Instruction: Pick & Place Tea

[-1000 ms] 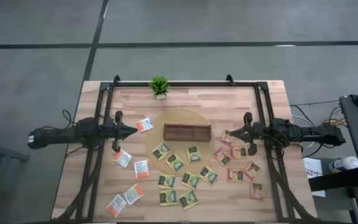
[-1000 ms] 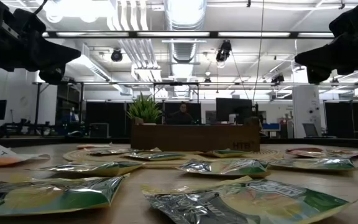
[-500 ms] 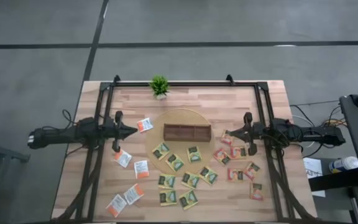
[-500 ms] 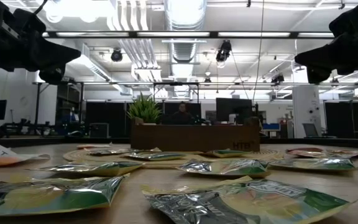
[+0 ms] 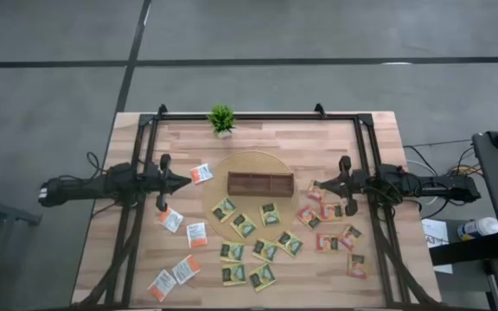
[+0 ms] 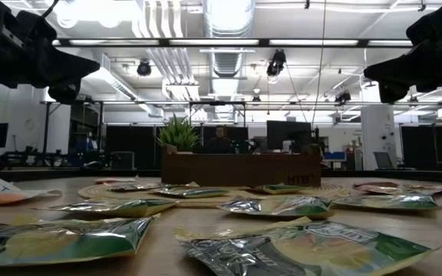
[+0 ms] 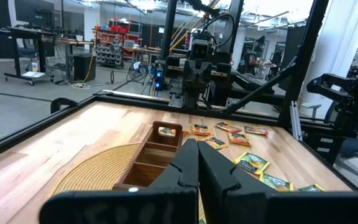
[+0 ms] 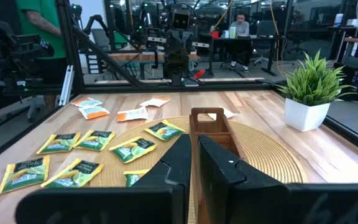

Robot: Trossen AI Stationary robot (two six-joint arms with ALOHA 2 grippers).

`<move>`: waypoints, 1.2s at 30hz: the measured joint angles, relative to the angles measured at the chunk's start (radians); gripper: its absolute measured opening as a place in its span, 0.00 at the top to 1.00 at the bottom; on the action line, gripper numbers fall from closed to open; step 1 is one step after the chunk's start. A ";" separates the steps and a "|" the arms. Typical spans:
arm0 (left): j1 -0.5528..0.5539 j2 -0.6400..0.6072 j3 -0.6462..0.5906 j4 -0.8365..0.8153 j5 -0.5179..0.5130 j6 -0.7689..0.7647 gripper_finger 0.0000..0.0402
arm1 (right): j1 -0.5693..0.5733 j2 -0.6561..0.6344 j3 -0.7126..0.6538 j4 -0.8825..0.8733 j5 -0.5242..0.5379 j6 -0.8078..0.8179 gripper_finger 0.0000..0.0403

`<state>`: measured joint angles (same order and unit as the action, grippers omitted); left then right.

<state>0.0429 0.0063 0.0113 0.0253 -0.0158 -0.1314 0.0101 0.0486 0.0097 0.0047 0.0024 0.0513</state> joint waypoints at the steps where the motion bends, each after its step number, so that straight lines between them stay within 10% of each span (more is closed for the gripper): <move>1: 0.000 0.000 0.000 0.000 0.000 0.000 1.00 | 0.000 0.000 0.000 0.000 0.000 0.000 0.93; 16: 0.000 0.000 0.000 0.000 0.000 0.000 1.00 | -0.001 0.000 0.000 0.022 0.026 -0.011 0.93; 36: 0.001 0.000 0.000 0.000 0.000 0.000 1.00 | -0.001 0.000 0.000 0.398 0.026 0.370 0.93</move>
<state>0.0437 0.0063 0.0113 0.0250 -0.0158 -0.1312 0.0090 0.0486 0.0093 0.4028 0.0284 0.4218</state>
